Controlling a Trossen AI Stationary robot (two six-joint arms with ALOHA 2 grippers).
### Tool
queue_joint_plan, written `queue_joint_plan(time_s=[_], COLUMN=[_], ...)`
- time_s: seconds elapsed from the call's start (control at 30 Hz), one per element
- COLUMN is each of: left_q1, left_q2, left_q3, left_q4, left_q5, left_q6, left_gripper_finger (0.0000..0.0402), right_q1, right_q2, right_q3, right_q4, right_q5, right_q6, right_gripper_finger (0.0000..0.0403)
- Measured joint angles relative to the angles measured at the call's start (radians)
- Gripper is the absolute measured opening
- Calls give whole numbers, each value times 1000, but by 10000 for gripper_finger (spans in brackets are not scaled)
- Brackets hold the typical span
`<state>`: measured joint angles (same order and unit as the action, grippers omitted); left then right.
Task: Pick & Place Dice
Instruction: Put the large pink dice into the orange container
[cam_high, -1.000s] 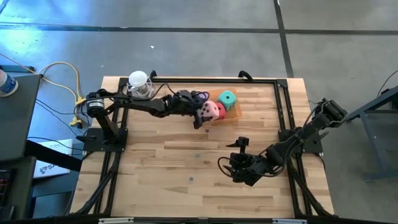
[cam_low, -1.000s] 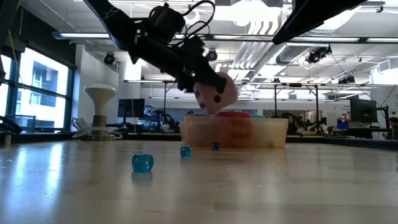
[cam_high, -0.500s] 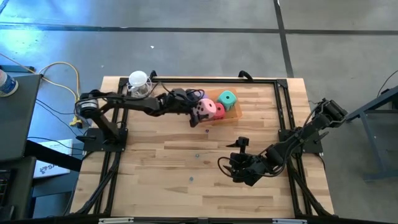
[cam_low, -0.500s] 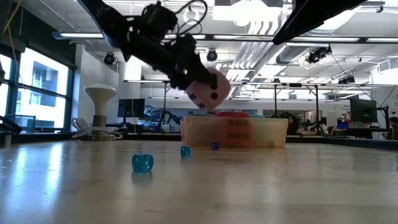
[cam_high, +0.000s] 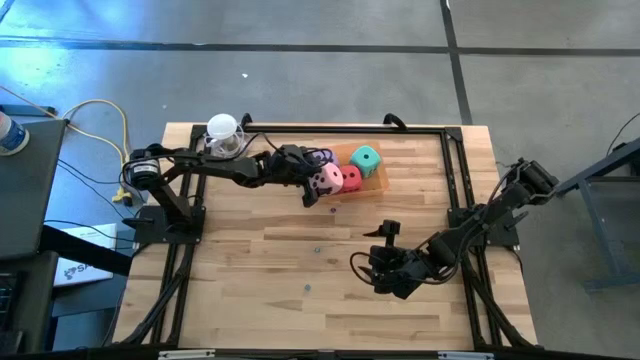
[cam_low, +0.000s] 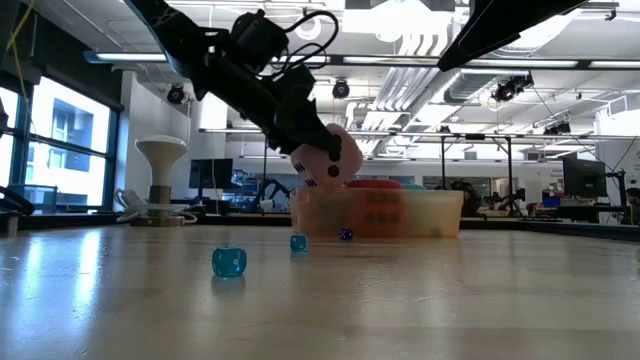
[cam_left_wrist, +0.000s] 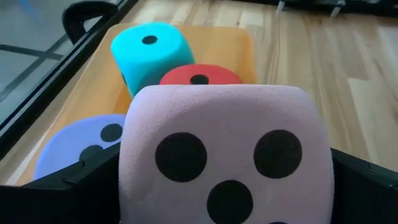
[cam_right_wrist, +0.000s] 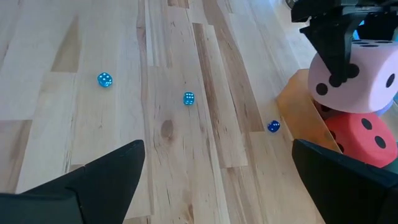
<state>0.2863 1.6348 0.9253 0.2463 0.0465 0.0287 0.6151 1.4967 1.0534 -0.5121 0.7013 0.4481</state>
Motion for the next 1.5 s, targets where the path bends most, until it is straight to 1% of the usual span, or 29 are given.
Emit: queue_joint_plan(time_s=[0.17,0.27,0.47,0.67,0.73,0.83,0.9,1.1,1.27,1.5], left_q1=[0,0,27,34,34,34,34,34,34,34], left_q2=[-10,-10,-10,-10,-10,-10,-10,-10,-10,-10], left_q3=[1,1,40,88,114,150,157,158,158,159], left_q4=[-3,-40,-204,-247,-291,-416,-446,-448,-384,-379], left_q5=[0,3,10,60,58,33,24,22,21,20], left_q6=[3,-8,-30,-25,-15,-8,-4,9,9,9], left_gripper_finger=[398,398,398,398,398,398,398,398,398,398], right_q1=[0,0,0,-15,-21,-26,-27,-27,-26,-26], right_q2=[0,0,0,0,0,0,0,0,0,0], right_q3=[0,0,0,0,0,0,0,0,0,0], right_q4=[-6,-6,-6,-3,0,1,1,1,1,0], right_q5=[0,1,3,7,6,4,3,2,1,2], right_q6=[0,0,0,0,0,0,0,0,0,0], right_gripper_finger=[400,400,400,400,400,400,400,400,400,400])
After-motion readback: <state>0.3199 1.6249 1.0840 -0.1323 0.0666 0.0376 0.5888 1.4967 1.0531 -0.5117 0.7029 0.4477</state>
